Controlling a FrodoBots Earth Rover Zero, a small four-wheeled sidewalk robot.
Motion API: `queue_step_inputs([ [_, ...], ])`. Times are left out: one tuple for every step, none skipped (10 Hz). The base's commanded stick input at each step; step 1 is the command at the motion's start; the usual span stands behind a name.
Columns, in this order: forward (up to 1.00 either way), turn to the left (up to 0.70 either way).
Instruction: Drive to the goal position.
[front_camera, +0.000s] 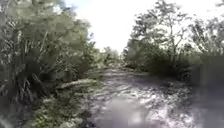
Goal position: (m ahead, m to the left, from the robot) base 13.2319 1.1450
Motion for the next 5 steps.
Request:
queue_step_inputs([
  [0.85, 0.0],
  [0.85, 0.0],
  [0.85, 0.0],
  [0.85, 0.0],
  [0.85, 0.0],
])
